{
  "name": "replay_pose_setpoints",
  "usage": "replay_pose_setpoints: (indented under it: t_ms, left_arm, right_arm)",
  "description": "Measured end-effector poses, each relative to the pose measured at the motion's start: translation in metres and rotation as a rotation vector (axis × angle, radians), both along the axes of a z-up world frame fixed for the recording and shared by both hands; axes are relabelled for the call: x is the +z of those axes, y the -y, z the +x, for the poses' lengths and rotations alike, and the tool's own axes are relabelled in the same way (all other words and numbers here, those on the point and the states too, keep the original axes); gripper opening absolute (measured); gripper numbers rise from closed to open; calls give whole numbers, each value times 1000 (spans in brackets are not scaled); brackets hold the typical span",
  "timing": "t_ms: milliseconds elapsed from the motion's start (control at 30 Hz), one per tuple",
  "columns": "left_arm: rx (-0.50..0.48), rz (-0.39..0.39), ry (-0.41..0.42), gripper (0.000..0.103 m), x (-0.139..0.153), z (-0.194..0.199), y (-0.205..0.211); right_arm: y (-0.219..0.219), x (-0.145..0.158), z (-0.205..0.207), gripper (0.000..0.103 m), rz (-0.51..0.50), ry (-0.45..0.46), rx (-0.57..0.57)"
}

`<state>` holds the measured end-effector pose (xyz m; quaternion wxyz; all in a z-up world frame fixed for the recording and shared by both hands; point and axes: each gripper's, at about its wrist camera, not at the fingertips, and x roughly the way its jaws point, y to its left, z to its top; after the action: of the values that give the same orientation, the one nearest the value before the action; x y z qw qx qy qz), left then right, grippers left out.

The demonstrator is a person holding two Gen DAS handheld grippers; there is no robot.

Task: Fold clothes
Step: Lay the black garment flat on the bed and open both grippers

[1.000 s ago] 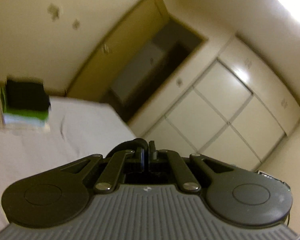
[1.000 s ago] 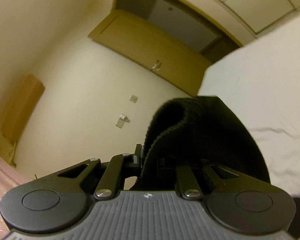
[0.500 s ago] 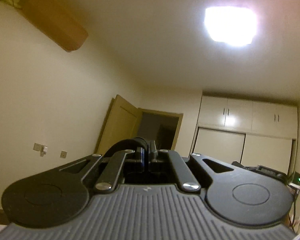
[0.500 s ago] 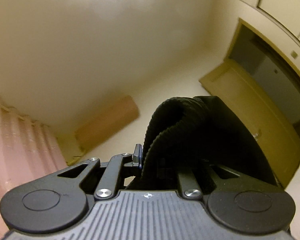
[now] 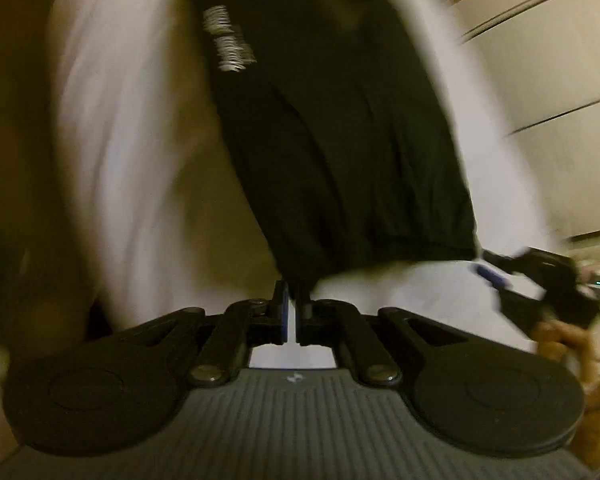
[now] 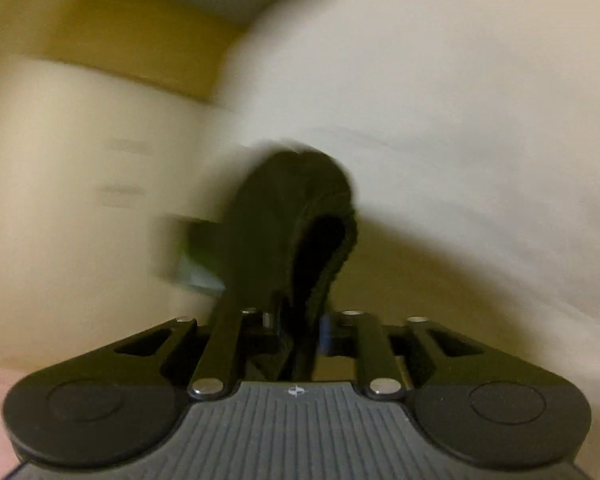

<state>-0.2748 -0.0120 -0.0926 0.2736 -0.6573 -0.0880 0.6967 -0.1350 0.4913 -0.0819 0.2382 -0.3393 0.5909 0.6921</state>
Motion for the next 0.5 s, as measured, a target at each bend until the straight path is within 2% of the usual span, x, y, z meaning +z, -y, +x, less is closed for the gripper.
replay_pose_setpoints:
  t_ms: [33,100,133,167,200,233,267,333,367,433,500]
  left_arm:
    - [-1,-48,34,0,-23,12,6]
    - [16,-75,39,1,-42,24,13]
    - [33,-60,28,3,-46,23,17]
    - [44,-45,18,4,-48,20,13]
    - [53,-31,8,8,-51,17,8]
    - [61,-18,-5,17,-53,17,1]
    - [69,-5,-19,25,-55,18,-5]
    - [91,10,-20,28,-69,9,-6]
    - [101,15,-6,28,-73,7,-11]
    - [123,24,17,31,-83,1,-20]
    - [150,31,33,37,-99,-4,-28]
  right_arm:
    - [2,-30,19,25,-13,110,8]
    - [6,-59,50,25,-21,212,15]
    - [8,-73,65,27,-24,259,18]
    - [11,-80,76,29,-25,263,32]
    - [10,-84,82,35,-23,254,51]
    - [9,-88,88,45,-20,245,70]
    - [7,-93,94,49,-18,235,90]
    - [20,-90,92,57,-26,197,115]
    - [27,-100,92,60,-34,171,122]
    - [26,-103,89,72,-45,127,132]
    - [23,-115,70,73,-59,97,138]
